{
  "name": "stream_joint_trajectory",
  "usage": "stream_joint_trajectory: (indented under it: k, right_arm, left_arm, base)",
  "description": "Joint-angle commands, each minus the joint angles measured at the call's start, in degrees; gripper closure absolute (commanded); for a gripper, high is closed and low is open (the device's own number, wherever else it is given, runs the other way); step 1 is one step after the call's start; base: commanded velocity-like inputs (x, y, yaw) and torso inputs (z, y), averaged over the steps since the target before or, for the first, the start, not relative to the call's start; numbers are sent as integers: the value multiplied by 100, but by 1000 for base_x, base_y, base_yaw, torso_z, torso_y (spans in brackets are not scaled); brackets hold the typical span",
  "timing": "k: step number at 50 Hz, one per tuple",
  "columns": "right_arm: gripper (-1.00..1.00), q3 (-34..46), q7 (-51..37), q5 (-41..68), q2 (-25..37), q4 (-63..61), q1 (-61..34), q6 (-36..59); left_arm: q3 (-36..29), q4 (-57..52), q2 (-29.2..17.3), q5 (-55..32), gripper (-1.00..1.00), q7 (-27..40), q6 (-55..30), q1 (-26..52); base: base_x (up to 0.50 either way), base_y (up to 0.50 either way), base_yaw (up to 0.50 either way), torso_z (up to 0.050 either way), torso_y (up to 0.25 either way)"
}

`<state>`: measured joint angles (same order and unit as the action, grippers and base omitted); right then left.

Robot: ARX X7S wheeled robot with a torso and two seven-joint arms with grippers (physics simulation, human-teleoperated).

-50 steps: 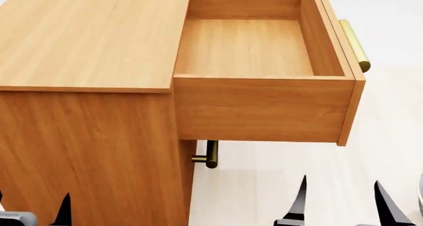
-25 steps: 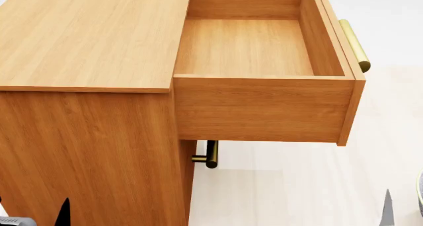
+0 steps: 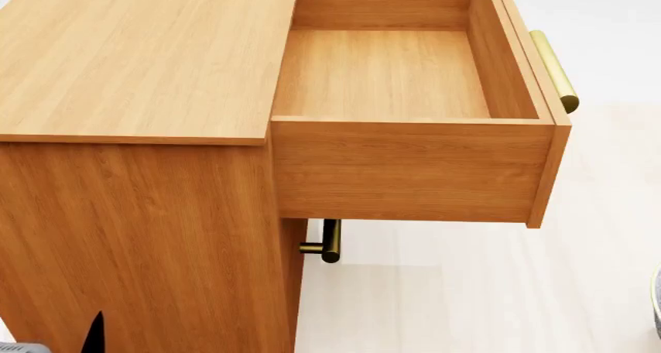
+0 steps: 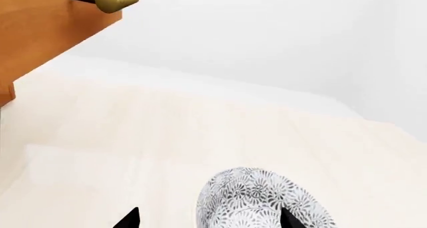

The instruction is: Put the bowl on top of the cabinet.

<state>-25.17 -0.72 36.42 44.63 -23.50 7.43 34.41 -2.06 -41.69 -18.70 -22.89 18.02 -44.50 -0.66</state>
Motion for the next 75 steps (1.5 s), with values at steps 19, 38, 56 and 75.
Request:
stream_joint_trajectory:
  k: [19,38,56,75]
  right_arm:
    - [-100,2346,-51,-235,641,1905,-2953,1703]
    - [-100,3388,272,-836,184,2975,-3607,1281]
    - [-100,3571,285,-1042,22,3676,-3594,1076]
    - [-100,3708,316,-1196,-261,4290,-3672,698]
  left_arm:
    - [10,156,-14,-63,-100,47,58,-10]
    - [-96,314,-43,-32,-100,53,117,42]
    - [-83,215,-94,-87,-100,84,131,-16]
    - [-64,174,-126,-138,-100,118,161,-60]
  base:
    - [0,0,0,0,0]
    - [0,0,0,0,0]
    - [0,0,0,0,0]
    - [0,0,0,0,0]
